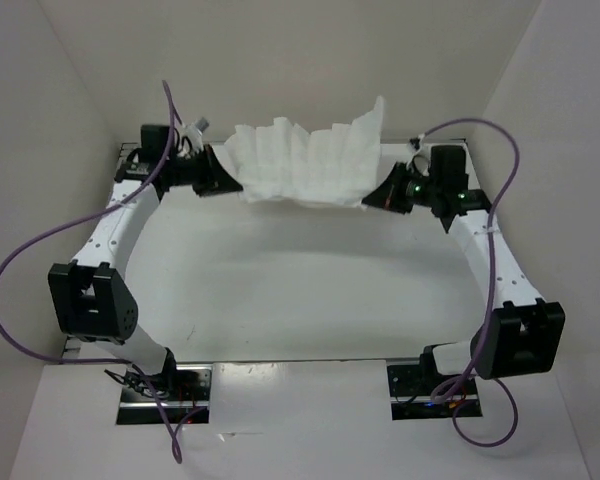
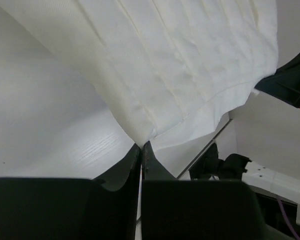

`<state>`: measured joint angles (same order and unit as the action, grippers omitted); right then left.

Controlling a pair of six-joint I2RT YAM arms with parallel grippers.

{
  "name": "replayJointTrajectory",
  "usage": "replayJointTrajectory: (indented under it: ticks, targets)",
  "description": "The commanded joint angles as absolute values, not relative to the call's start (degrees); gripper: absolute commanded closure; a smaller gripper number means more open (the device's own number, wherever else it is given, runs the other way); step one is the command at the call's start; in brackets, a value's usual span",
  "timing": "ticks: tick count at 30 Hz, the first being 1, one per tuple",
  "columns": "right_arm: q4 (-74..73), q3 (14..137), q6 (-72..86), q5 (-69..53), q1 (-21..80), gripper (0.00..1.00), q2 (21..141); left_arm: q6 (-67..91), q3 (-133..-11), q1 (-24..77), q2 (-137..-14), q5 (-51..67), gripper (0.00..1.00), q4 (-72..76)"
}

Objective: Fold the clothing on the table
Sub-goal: Fold the skirt

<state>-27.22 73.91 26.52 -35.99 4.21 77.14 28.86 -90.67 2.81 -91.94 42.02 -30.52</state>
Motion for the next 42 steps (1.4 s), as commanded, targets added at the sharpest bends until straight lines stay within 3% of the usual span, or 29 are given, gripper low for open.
replayJointTrajectory:
  ticks: [1, 7, 17, 25, 42]
  targets:
    - [-33.65, 62.52, 28.29, -36.82, 7.20, 1.00, 75.86, 30.22, -71.10, 4.20, -90.28, 40.17, 1.00, -28.05]
    - [-48.82, 46.42, 32.69, -36.83, 13.18, 1.00, 67.44, 34.28, -53.54, 10.27, -79.39, 38.24, 1.00, -29.34]
    - [-64.51, 48.68, 32.08, -32.61, 13.18, 1.00, 61.17, 35.33, -51.67, 11.69, -70.14, 36.22, 1.00, -41.66]
    - [-60.48, 61.60, 33.84, -24.43, 10.91, 1.00, 66.09, 35.86, -60.36, 10.28, -78.13, 33.93, 1.00, -37.54]
    - [-39.91, 63.28, 35.60, -25.93, 7.47, 0.98, 84.01, 37.52, -73.47, 9.76, -100.01, 30.32, 1.00, -28.40]
